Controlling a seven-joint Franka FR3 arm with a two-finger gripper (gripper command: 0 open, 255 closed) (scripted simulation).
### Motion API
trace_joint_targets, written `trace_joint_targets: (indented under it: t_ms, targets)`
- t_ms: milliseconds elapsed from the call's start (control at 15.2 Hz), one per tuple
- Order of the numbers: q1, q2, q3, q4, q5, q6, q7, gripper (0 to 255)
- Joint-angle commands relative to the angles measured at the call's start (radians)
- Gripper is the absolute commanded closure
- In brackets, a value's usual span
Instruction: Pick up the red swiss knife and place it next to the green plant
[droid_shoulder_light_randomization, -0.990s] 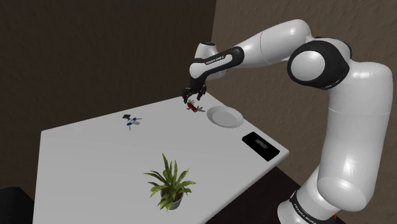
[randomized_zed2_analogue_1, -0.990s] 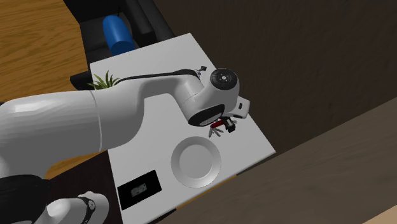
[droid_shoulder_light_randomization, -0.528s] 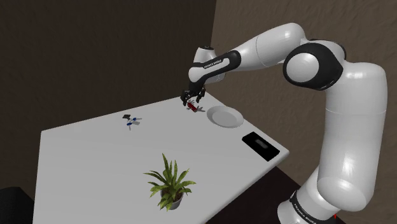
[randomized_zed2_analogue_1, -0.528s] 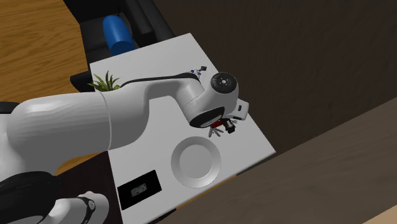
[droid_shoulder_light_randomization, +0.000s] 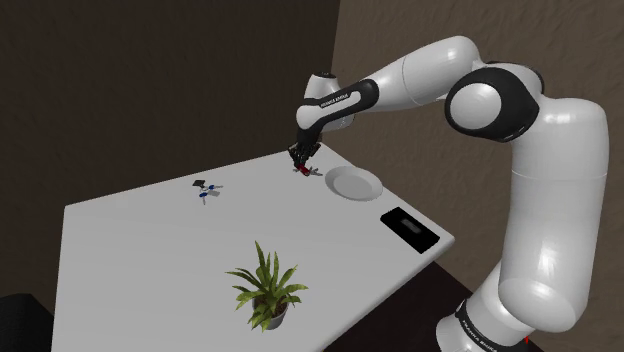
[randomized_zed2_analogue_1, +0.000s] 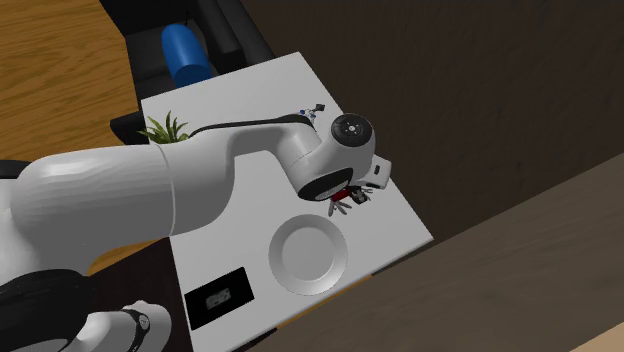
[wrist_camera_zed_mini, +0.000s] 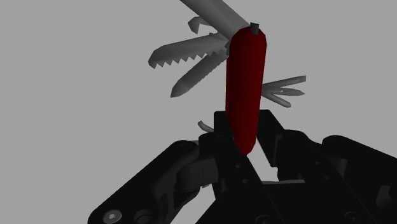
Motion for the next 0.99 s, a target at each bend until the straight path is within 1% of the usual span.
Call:
trace_joint_targets:
  t_ms: [0, 264, 924]
  targets:
    - [0.0, 0.0, 0.0, 0.0, 0.0, 0.0, 0.0, 255]
    - [0.0, 0.0, 0.0, 0.0, 0.0, 0.0, 0.0, 255]
    - [0.001, -0.057, -0.002, 0.054, -0.006, -0.112, 0.007, 255]
